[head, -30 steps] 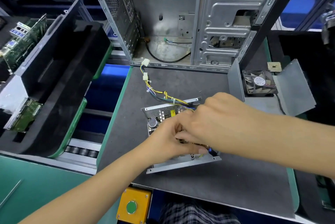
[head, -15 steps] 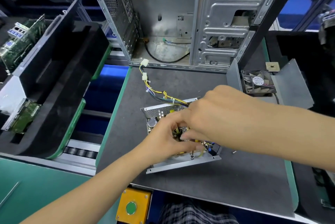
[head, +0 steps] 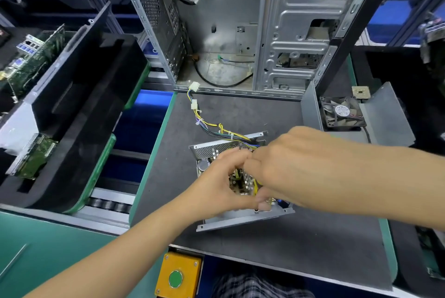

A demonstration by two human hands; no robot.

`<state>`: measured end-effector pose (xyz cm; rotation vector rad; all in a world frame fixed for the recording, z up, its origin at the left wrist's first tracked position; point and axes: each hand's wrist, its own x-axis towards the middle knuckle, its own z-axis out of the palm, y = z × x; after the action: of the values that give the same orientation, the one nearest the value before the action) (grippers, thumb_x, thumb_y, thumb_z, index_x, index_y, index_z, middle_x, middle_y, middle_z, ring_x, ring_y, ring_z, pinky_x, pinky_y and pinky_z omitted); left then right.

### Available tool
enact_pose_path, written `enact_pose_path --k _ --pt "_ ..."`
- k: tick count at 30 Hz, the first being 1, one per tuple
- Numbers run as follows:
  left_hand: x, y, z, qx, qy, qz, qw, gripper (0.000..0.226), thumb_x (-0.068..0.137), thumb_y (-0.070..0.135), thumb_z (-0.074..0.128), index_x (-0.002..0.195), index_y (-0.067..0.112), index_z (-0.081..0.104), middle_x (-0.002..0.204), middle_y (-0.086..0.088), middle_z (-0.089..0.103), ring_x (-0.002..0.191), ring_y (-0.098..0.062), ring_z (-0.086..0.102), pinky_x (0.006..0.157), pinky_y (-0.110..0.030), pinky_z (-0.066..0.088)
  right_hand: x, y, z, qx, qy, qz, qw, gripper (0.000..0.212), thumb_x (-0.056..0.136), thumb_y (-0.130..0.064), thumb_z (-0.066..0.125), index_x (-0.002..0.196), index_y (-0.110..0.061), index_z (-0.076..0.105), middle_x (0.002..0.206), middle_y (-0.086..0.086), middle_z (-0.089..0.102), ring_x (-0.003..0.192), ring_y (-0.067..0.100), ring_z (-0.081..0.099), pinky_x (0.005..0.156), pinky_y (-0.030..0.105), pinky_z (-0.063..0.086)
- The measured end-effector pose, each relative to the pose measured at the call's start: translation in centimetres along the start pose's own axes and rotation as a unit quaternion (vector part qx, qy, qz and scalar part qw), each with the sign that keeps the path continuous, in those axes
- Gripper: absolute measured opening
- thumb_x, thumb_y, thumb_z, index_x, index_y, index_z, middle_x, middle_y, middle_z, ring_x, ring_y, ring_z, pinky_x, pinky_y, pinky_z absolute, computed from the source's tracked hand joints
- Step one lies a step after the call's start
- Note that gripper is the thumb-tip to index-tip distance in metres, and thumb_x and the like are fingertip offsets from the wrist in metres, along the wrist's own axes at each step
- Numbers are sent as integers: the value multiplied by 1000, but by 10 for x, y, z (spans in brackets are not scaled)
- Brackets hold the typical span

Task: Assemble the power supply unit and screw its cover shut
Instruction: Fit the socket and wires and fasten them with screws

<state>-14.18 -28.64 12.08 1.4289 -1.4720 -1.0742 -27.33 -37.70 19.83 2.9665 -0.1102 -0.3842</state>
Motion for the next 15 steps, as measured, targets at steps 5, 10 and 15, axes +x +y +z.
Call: enact_pose_path --k 5,10,15 --pt "0 -5 7 84 33 75 993 37 66 22 83 77 43 54 85 20 60 85 1 51 86 -19 35 0 -4 -12 -57 82 57 993 62 63 -48 69 42 -19 18 33 -2 23 24 15 32 53 16 -4" --pt "-1 -11 5 55 -15 65 996 22 81 13 77 76 31 66 84 14 60 94 5 53 93 -15 38 -2 -4 -10 -4 24 10 1000 30 81 -31 68 65 -15 48 64 -3 48 55 24 55 42 20 10" --pt "-5 -13 -7 -54 -59 32 996 51 83 -7 70 114 29 51 103 29 63 101 11 58 87 -8 43 7 4 -16 122 -73 23 990 11 94 -21 44 102 -21 52 99 -2 47 81 16 47 52 27 28"
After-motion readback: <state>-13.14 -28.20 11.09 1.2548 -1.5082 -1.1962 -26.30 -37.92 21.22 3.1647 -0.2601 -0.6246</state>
